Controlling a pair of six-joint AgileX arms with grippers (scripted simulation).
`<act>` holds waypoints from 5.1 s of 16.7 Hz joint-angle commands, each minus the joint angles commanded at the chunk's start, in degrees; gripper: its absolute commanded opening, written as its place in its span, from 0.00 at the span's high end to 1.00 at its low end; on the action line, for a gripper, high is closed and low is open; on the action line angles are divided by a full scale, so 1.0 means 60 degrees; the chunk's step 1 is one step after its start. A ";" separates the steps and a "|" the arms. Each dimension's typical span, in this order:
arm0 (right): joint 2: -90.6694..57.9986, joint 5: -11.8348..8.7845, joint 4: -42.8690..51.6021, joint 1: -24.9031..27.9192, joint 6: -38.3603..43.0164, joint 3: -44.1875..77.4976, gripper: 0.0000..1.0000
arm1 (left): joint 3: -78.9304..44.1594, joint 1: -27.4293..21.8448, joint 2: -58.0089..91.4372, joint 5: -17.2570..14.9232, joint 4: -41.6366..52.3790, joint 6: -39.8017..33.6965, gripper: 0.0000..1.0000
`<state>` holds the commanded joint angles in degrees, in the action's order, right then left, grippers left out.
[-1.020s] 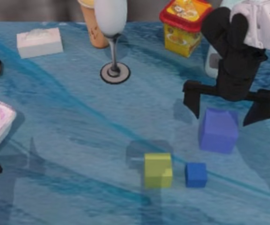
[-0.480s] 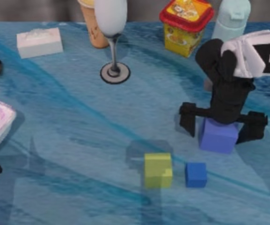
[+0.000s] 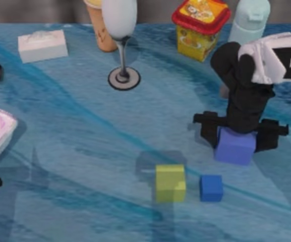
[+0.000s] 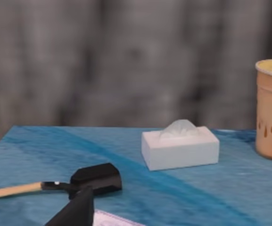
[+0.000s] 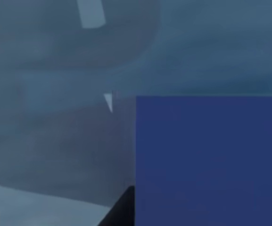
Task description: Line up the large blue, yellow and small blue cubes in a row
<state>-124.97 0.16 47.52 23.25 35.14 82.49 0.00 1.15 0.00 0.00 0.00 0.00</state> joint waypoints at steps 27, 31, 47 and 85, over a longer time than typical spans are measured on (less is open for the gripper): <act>0.1005 0.0023 0.2315 0.0059 -0.0029 0.1354 1.00 | 0.0000 0.0000 0.0000 0.0000 0.0000 0.0000 0.00; 0.0694 0.0028 0.2513 0.0352 0.0224 0.1697 1.00 | 0.0000 0.0000 0.0000 0.0000 0.0000 0.0000 0.00; -0.2657 0.0048 0.5516 0.5408 0.3492 0.8228 1.00 | 0.0000 0.0000 0.0000 0.0000 0.0000 0.0000 0.00; -0.2908 0.0057 0.3233 0.5416 0.3509 0.6185 0.00 | 0.0000 0.0000 0.0000 0.0000 0.0000 0.0000 0.00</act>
<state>-142.42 0.50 66.92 55.75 56.20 119.60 0.00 1.15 0.00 0.00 0.00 0.00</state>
